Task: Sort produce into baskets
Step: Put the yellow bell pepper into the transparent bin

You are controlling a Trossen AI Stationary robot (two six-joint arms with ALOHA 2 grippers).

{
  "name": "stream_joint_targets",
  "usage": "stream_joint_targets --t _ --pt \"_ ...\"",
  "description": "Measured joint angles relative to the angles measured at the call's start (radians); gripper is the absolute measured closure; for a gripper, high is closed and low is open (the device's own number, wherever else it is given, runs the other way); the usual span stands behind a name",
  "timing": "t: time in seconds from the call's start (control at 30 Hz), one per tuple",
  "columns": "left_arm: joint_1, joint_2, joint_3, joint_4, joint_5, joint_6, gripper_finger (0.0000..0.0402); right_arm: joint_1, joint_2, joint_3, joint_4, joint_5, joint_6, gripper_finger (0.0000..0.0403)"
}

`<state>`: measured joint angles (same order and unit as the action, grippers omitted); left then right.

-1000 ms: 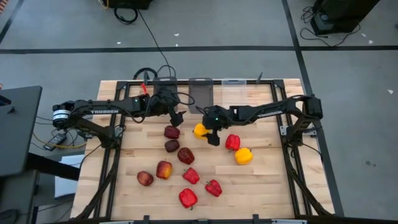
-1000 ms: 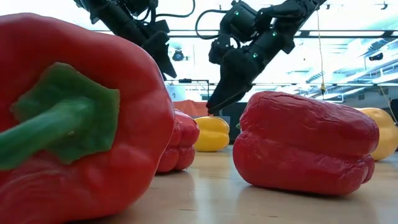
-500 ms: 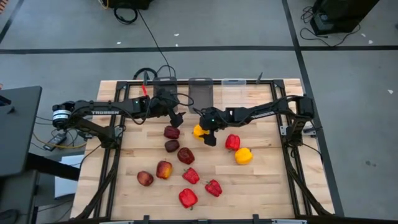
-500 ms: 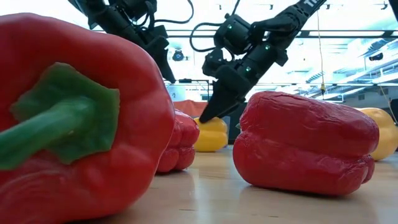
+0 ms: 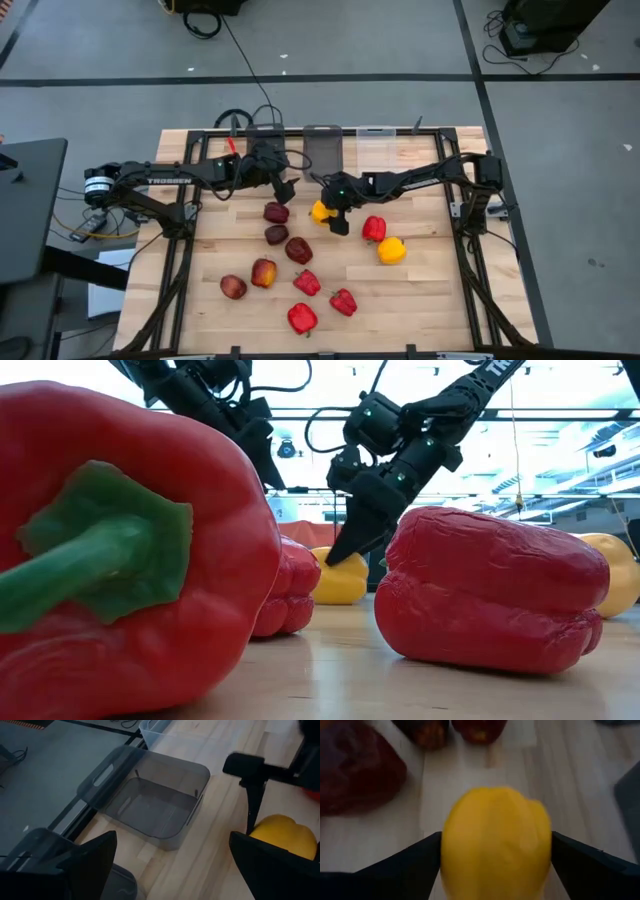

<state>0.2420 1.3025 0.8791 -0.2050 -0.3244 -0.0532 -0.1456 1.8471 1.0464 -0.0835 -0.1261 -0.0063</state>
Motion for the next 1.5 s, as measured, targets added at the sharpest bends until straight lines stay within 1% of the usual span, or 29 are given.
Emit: stream_joint_targets --t 0.13,0.2,0.27,0.33,0.4,0.57,0.7,0.77,0.9,1.0,1.07,1.1,1.17,1.3,1.5 --pt "0.000 0.000 0.000 0.006 0.000 0.002 0.0009 -0.001 0.004 -0.004 -0.016 -0.004 0.016 0.0036" --pt "0.000 0.000 0.000 0.012 0.000 0.025 0.0009 0.000 0.004 -0.004 -0.017 0.007 0.037 0.0042" --pt "0.000 0.000 0.000 0.027 -0.001 0.046 0.0009 0.000 0.004 -0.004 -0.019 0.029 0.052 0.0057" --pt "0.000 0.000 0.000 0.043 -0.001 0.059 0.0009 0.000 0.003 -0.004 -0.020 0.056 0.071 0.0080" --pt "0.000 0.000 0.000 0.062 -0.001 0.080 0.0009 0.000 0.001 -0.004 -0.020 0.060 0.085 0.0106" --pt "0.000 0.000 0.000 0.080 -0.001 0.119 0.0009 -0.004 -0.023 -0.004 -0.039 0.049 0.092 0.0108" --pt "0.000 0.000 0.000 0.073 -0.002 0.127 0.0009 -0.027 -0.121 -0.004 -0.086 0.055 0.078 0.0108" --pt "0.000 0.002 0.000 0.072 -0.002 0.125 0.0009 -0.047 -0.187 -0.003 -0.130 0.095 0.057 0.0108" --pt "0.000 0.021 -0.001 0.051 -0.002 0.094 0.0010 -0.112 -0.320 -0.002 -0.229 0.239 0.023 0.0105" --pt "0.000 0.045 -0.001 0.031 -0.002 0.062 0.0010 -0.187 -0.395 -0.001 -0.313 0.352 0.013 0.0104" --pt "0.000 0.066 -0.001 0.020 -0.003 0.045 0.0010 -0.248 -0.420 -0.003 -0.355 0.393 0.021 0.0104" --pt "0.000 0.078 -0.001 0.019 -0.003 0.041 0.0010 -0.279 -0.424 -0.010 -0.355 0.397 0.029 0.0104" --pt "-0.001 0.099 -0.001 0.016 -0.006 0.025 0.0010 -0.347 -0.420 -0.033 -0.343 0.367 0.036 0.0102" --pt "-0.001 0.135 -0.001 0.019 -0.018 0.022 0.0010 -0.461 -0.351 -0.089 -0.289 0.301 0.037 0.0090" --pt "0.000 0.150 -0.001 0.043 -0.019 0.027 0.0010 -0.557 -0.230 -0.101 -0.181 0.240 0.019 0.0071"
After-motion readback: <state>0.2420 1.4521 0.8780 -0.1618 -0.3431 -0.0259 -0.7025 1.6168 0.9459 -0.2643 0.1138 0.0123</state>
